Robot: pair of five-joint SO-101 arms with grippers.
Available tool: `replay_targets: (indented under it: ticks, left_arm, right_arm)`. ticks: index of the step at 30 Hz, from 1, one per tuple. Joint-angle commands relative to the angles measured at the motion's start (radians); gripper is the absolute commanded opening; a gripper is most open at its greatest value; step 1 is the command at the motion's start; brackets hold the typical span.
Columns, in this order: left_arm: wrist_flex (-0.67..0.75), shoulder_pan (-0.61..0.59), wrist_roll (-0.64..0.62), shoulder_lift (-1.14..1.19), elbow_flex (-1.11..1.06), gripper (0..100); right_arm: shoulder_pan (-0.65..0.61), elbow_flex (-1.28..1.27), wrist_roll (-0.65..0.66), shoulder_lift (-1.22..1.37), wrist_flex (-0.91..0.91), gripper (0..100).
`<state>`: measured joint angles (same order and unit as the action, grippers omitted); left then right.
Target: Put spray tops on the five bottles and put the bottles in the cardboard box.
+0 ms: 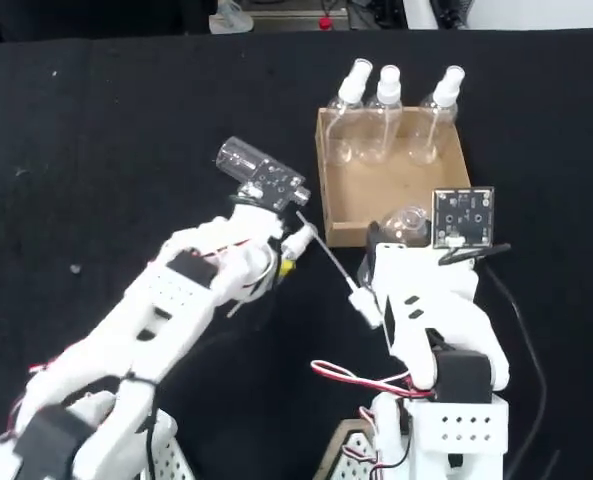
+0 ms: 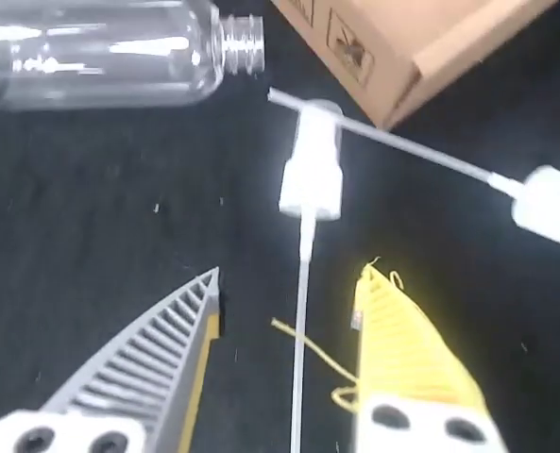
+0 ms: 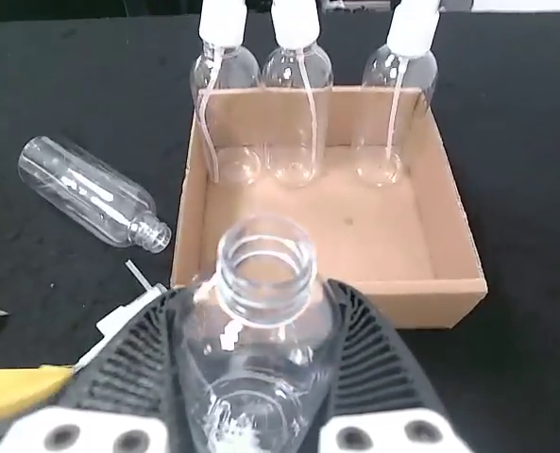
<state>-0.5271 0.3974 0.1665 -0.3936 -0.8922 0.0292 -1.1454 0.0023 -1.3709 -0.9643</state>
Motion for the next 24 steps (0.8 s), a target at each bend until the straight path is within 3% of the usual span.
replay_targets:
  ticks: [1, 4, 24]
  left_arm:
    - [0.18, 0.021, 0.005, 0.103, 0.065, 23]
    - [0.25, 0.047, 0.009, 0.173, 0.068, 23]
    - [0.201, 0.031, 0.003, 0.494, 0.314, 22]
  right_arm:
    - [0.005, 0.007, -0.006, -0.021, 0.0, 1.0]
    - [0.005, 0.007, -0.006, -0.021, 0.0, 1.0]
    - [0.003, -0.019, -0.006, -0.022, 0.026, 1.1]
